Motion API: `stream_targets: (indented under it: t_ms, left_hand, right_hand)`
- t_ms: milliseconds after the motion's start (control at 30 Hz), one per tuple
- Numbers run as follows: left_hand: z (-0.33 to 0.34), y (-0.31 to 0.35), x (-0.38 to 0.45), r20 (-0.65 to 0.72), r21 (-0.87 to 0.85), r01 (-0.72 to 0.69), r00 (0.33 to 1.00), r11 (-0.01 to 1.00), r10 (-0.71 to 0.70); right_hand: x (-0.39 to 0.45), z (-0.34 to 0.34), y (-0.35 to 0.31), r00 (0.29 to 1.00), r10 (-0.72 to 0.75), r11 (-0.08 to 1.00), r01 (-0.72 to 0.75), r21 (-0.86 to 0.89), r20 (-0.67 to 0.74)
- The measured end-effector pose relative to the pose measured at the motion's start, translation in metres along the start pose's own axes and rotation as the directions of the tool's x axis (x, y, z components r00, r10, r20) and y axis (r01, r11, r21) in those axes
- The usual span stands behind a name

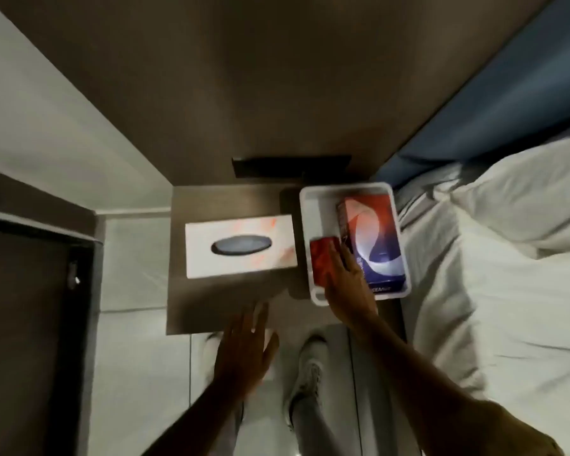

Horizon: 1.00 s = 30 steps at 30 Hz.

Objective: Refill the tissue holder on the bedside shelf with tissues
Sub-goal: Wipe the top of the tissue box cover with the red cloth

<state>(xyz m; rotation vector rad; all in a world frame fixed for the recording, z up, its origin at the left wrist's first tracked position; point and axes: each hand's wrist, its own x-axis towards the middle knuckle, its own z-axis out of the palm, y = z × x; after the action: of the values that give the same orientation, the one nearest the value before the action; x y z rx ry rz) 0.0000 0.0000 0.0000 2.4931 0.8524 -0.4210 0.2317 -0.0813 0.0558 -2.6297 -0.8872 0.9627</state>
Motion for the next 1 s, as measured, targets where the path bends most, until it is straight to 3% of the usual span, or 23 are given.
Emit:
stream_targets:
  t_ms: [67, 200, 433, 600, 767, 867, 1000]
  left_hand:
    - [0.032, -0.007, 0.011, 0.052, 0.015, 0.016, 0.999, 1.000, -0.017]
    - [0.081, -0.013, 0.033, -0.046, 0.090, 0.011, 0.999, 0.996, -0.007]
    - [0.110, -0.013, 0.056, -0.114, 0.154, 0.076, 0.992, 0.985, -0.058]
    - [0.108, -0.013, 0.057, -0.080, 0.138, 0.085, 0.994, 0.987, -0.074]
    - [0.067, -0.001, 0.044, -0.051, -0.041, 0.074, 0.996, 0.996, -0.076]
    - [0.025, -0.010, 0.031, -0.206, -0.178, 0.064, 0.973, 0.982, -0.101]
    - [-0.039, -0.053, 0.053, -0.439, -0.103, 0.053, 0.893, 0.993, -0.093]
  right_hand:
    - [0.022, 0.021, 0.011, 0.999, 0.035, 0.999, -0.035, 0.016, -0.016]
    - [0.052, 0.057, 0.028, 0.996, 0.081, 0.997, -0.081, -0.005, -0.023]
    - [0.063, 0.077, 0.038, 0.992, 0.090, 0.986, -0.102, -0.129, -0.093]
    - [0.068, 0.072, 0.034, 0.987, 0.109, 0.979, -0.127, -0.161, -0.118]
    - [0.061, 0.060, 0.023, 0.961, 0.150, 0.987, -0.134, 0.083, -0.233]
    - [0.046, 0.047, 0.008, 0.924, 0.146, 0.975, -0.073, 0.211, -0.354]
    - [0.049, 0.044, -0.031, 0.905, 0.033, 0.983, 0.047, 0.176, -0.424]
